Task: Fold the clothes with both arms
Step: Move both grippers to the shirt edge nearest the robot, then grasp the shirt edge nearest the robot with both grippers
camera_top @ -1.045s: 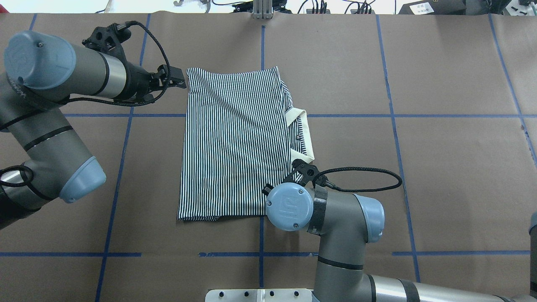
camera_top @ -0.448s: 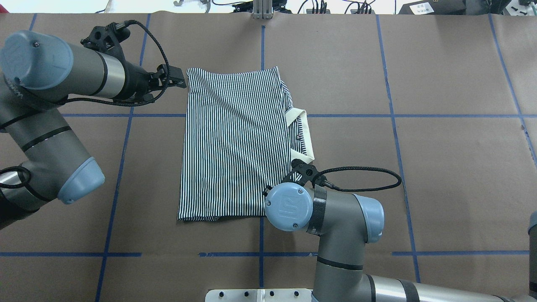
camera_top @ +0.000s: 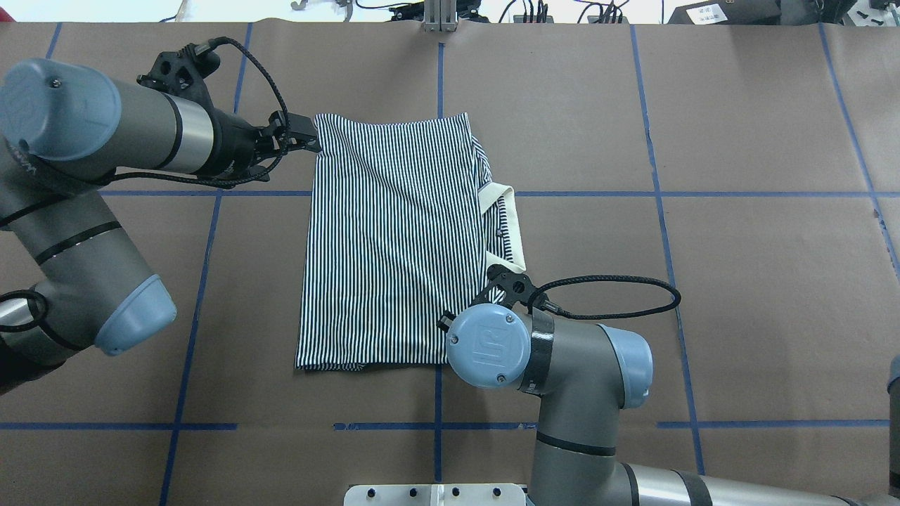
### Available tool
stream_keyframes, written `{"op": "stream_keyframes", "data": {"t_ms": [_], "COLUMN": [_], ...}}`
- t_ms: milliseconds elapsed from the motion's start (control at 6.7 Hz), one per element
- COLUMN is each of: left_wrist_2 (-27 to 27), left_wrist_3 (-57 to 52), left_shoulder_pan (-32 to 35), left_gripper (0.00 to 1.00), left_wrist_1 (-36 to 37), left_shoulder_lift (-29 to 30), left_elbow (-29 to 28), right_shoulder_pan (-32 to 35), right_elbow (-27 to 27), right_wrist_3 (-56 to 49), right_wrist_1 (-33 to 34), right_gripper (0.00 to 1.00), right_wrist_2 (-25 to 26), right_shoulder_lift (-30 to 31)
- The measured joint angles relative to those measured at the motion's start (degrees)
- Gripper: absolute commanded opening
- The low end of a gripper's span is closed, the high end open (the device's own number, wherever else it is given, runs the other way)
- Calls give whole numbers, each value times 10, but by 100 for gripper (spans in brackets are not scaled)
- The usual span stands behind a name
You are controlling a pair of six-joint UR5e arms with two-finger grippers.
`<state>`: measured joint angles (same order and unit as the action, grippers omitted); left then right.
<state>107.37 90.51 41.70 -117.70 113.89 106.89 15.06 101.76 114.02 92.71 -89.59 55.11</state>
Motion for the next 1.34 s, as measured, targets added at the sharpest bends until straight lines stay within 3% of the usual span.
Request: {"op": "stream_keyframes", "data": {"t_ms": [299,597,1045,1344], "left_wrist_2": [-27,-79,-120,-122], "left_wrist_3": [72,92,112,114], "left_shoulder_pan": [-78,-147,-223,-237], "left_gripper": [100,88,74,70], "left_wrist_1": [3,33,79,83], "left_shoulder_lift": [-25,-59,-82,-89], "left_elbow": [35,61,50,45], "right_shoulder_pan": [1,2,2,2], "right_elbow": [36,51,52,52], "right_wrist_3": [-1,-1,-1,-2], "right_wrist_1": [2,2,2,2], "right_gripper": [0,0,0,0], "right_wrist_2": [-6,-8,-8,-8], "right_shoulder_lift": [24,34,36,35]}}
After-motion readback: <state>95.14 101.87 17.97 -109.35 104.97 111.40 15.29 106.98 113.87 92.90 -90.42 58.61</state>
